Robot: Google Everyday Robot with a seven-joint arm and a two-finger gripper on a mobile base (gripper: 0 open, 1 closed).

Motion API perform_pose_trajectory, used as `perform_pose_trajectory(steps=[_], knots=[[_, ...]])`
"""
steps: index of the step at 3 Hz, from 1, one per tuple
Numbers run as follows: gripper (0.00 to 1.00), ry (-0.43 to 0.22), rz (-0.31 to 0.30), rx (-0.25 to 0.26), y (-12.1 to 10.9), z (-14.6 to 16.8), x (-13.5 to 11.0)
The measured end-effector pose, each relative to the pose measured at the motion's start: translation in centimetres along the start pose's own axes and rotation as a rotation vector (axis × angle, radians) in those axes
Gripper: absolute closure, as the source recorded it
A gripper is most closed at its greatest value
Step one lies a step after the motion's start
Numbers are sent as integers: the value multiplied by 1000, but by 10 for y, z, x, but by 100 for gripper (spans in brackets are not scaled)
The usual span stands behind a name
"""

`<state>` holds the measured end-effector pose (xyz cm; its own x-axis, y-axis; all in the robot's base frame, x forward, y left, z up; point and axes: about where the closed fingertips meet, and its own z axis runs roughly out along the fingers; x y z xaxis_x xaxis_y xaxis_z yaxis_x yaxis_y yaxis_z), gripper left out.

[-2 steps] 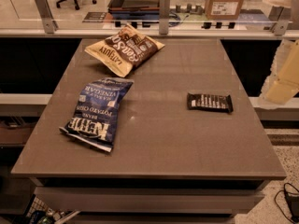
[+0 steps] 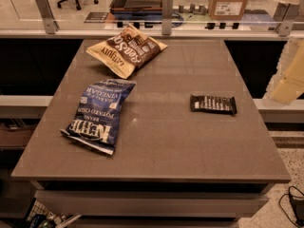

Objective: Move rxbar chocolate near brown chip bag

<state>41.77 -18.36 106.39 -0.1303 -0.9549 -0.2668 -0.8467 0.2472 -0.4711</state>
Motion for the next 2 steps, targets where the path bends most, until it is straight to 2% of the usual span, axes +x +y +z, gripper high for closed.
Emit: perform_pose_trajectory(steps=[1, 2], knots=[[0, -70, 31, -8, -5, 6, 8], [0, -165, 69, -43, -11, 22, 24]])
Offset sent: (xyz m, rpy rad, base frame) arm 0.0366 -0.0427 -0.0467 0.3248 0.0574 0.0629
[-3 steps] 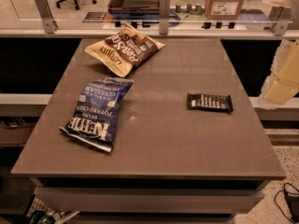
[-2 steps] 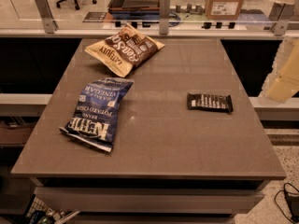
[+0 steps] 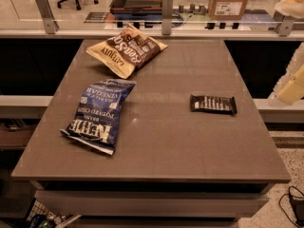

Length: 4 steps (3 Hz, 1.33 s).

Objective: Move rxbar chocolate near brown chip bag

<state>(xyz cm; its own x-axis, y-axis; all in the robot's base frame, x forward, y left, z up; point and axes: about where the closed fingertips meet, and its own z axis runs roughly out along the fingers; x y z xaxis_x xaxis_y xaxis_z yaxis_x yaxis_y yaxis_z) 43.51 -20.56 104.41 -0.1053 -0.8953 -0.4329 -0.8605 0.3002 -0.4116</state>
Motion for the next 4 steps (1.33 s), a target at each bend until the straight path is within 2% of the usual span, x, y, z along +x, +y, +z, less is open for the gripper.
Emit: perform_pose_trajectory(steps=[1, 3, 4], knots=[[0, -82, 42, -49, -6, 21, 18], [0, -209, 113, -147, -11, 81, 39], [0, -282, 149, -147, -13, 118, 46]])
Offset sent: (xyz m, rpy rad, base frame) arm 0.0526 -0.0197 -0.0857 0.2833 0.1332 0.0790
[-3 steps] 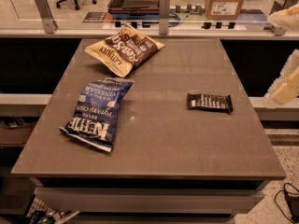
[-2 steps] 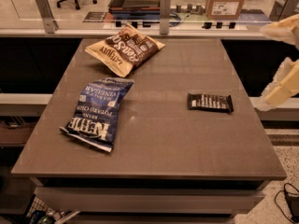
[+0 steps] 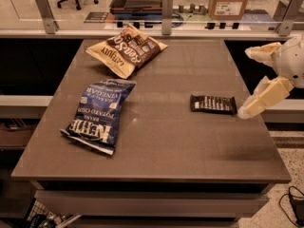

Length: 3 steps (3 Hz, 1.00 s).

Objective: Move rxbar chocolate near brown chip bag

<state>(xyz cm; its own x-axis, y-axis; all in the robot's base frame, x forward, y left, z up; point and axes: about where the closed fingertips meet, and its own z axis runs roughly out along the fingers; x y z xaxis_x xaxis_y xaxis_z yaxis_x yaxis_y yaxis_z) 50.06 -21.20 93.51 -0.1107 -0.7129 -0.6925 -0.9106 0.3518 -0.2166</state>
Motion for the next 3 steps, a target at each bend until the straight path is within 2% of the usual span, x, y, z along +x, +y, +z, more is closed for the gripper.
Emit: perform_pose_trajectory(steps=[2, 3], knots=[[0, -90, 22, 4, -13, 42, 20], [0, -121, 25, -18, -23, 63, 32]])
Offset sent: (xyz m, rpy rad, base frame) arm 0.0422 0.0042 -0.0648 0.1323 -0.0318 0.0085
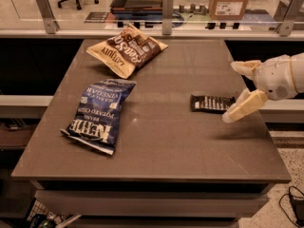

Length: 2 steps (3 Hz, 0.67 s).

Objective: Move rxbar chocolate near brown chip bag

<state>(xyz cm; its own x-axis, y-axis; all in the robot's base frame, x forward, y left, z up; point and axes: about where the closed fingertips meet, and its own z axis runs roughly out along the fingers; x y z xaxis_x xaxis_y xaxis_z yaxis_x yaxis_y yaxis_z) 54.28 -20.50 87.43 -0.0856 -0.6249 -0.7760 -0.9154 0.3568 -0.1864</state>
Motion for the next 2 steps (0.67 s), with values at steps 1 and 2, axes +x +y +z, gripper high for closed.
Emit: perform_pose_trajectory(steps=[1, 2], knots=[[0, -14, 11, -26, -8, 18, 17], [0, -25, 31, -46, -12, 32, 34]])
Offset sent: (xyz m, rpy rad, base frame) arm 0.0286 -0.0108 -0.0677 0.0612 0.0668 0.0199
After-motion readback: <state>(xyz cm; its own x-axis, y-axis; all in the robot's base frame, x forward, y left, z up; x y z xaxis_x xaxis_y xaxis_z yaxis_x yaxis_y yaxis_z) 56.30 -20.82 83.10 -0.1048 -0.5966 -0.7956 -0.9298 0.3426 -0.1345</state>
